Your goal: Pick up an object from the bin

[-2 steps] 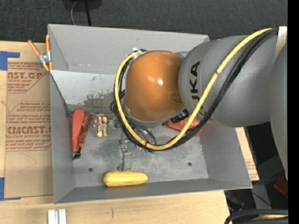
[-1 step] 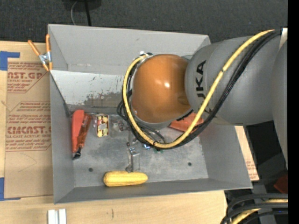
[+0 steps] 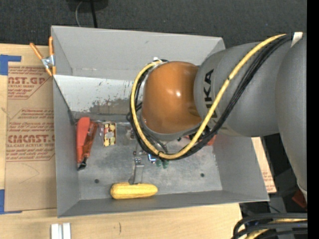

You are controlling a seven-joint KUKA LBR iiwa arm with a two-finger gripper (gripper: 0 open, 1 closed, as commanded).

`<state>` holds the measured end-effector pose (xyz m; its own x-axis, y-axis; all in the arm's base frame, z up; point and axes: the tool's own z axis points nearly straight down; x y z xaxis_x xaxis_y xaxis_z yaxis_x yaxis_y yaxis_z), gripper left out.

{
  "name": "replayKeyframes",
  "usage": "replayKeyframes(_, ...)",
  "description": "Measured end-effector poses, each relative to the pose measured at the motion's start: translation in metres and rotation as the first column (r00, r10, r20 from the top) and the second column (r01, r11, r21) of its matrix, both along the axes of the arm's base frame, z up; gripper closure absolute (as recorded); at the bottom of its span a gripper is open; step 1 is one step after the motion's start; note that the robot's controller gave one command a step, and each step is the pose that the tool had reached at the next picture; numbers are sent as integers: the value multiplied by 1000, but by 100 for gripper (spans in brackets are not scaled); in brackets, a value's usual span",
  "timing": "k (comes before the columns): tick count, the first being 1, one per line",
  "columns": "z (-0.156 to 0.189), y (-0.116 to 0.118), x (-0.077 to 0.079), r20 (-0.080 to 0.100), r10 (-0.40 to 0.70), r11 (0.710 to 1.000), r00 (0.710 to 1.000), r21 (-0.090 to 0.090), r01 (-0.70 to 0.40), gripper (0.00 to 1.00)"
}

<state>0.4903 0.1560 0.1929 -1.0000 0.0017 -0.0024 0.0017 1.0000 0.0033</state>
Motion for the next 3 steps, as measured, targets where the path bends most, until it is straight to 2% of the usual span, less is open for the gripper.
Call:
replayKeyframes(1, -28, -2, -3, 1, 183, 983, 983, -1, -183, 0)
replayKeyframes(2, -54, -5, -5, 1, 445, 896, 896, -2, -445, 0)
replayKeyframes(3, -111, -43, -6, 7, 430, 903, 903, -1, -430, 0)
